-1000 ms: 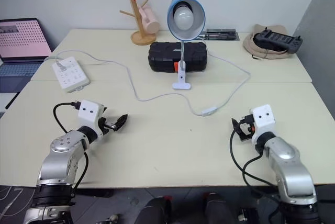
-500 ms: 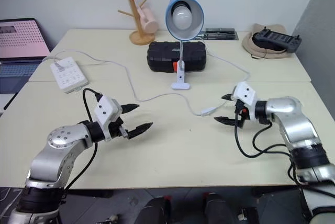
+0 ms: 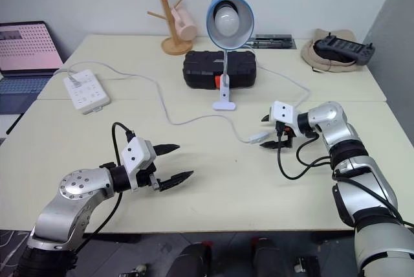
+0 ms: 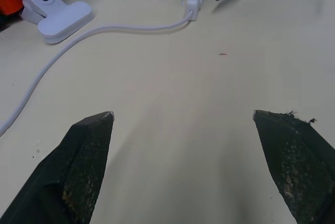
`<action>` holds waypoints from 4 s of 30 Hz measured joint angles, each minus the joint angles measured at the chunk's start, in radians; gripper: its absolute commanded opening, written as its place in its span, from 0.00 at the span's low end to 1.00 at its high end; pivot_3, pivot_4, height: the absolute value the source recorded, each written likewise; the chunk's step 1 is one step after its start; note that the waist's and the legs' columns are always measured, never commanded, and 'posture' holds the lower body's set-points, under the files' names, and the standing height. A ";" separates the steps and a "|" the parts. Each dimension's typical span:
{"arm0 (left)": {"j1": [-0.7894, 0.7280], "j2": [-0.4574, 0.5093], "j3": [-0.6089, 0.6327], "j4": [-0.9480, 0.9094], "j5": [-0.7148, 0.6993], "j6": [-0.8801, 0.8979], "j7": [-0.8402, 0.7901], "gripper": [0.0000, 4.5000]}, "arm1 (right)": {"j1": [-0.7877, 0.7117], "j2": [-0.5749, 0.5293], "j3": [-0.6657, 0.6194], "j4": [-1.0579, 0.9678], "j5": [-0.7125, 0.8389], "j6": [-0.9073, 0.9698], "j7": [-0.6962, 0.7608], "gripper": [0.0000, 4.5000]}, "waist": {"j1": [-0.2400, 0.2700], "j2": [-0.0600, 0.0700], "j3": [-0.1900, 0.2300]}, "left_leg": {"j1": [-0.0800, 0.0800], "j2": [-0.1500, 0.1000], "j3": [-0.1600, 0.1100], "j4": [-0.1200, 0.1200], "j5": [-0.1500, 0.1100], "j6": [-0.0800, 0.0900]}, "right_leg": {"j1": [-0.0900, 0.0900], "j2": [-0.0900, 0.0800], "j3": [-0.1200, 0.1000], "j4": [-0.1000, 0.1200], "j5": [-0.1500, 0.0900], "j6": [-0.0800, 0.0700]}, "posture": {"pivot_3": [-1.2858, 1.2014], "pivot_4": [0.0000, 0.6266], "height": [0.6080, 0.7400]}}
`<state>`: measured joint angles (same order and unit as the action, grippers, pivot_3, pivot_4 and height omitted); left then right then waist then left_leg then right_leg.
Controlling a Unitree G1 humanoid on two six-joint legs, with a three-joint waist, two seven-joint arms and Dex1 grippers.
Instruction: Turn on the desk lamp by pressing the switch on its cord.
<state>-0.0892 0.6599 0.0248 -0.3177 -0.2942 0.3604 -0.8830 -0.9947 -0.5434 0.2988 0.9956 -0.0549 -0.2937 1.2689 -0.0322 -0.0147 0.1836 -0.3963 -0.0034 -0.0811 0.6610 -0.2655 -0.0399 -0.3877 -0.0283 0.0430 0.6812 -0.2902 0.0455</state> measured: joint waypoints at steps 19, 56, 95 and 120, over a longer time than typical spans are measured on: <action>-0.022 0.002 -0.017 -0.002 0.005 0.001 0.009 1.00 | -0.057 0.031 -0.019 0.190 -0.081 -0.084 0.050 0.13 | -0.001 0.001 0.000 | 0.001 -0.001 0.000 0.000 0.000 0.000 | 0.000 0.000 0.001 0.000 0.000 0.000 | 0.52 0.24 1.00; -0.429 -0.517 0.221 0.204 -0.905 0.835 0.468 1.00 | 0.306 0.042 -0.668 -1.100 0.961 1.900 -0.318 0.08 | 0.002 0.001 0.000 | -0.002 -0.004 -0.001 0.002 0.000 0.000 | 0.000 0.000 0.000 0.000 0.001 0.001 | 0.52 0.24 1.00; -0.409 -0.613 0.139 0.170 -1.195 0.720 0.652 0.11 | 0.318 -0.051 -0.659 -1.038 1.476 1.894 -0.732 0.08 | 0.003 0.000 0.001 | -0.003 -0.004 0.004 0.002 0.000 0.000 | 0.000 0.003 0.000 -0.002 0.001 0.002 | 0.52 0.24 1.00; -0.328 -0.307 0.151 0.161 -1.171 0.722 0.578 0.94 | 0.295 -0.137 -0.437 -1.014 1.292 1.672 -0.639 0.08 | 0.000 0.000 0.002 | -0.003 -0.004 0.003 0.000 0.000 0.000 | -0.001 0.005 0.001 -0.003 0.001 0.002 | 0.52 0.24 1.00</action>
<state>-0.4171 0.3528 0.1755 -0.1569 -1.4654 1.0821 -0.3055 -0.6994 -0.6809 -0.1378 -0.0184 1.2372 1.3781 0.6303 -0.0325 -0.0148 0.1853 -0.3997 -0.0072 -0.0779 0.6612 -0.2655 -0.0397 -0.3891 -0.0236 0.0436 0.6784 -0.2896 0.0471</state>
